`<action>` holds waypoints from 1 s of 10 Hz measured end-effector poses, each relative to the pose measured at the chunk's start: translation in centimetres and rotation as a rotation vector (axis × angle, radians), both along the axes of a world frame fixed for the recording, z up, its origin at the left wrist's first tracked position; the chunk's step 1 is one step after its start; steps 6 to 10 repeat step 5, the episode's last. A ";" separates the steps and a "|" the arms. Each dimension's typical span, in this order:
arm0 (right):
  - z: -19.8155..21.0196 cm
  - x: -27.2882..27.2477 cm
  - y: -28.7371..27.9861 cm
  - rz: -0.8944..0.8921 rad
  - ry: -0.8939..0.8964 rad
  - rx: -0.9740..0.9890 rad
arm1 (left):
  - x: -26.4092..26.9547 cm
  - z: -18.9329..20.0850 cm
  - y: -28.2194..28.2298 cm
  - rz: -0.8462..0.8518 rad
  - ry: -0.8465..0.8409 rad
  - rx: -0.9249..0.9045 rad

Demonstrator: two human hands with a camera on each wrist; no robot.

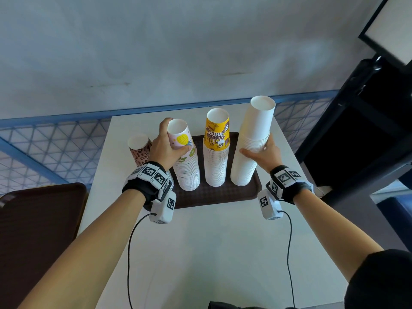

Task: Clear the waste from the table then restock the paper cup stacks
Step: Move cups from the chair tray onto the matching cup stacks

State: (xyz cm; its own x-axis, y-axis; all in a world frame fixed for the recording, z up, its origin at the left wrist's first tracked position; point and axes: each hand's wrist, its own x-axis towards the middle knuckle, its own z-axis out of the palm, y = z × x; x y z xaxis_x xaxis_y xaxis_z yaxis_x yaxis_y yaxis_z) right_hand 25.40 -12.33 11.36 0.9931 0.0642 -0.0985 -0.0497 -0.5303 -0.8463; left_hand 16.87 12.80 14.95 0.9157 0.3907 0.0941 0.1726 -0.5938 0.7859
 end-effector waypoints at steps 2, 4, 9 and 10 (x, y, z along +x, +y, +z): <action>-0.2 -0.1 0.1 0.017 0.011 0.037 | -0.2 0.2 -0.4 0.018 0.011 -0.021; -0.1 -1.0 -0.4 0.015 0.049 0.107 | -1.6 0.6 -0.6 0.023 0.068 -0.097; -0.1 -2.2 -1.0 -0.046 0.066 0.129 | -2.8 0.8 -0.5 0.066 0.035 -0.044; -0.1 -2.2 -1.0 -0.046 0.066 0.129 | -2.8 0.8 -0.5 0.066 0.035 -0.044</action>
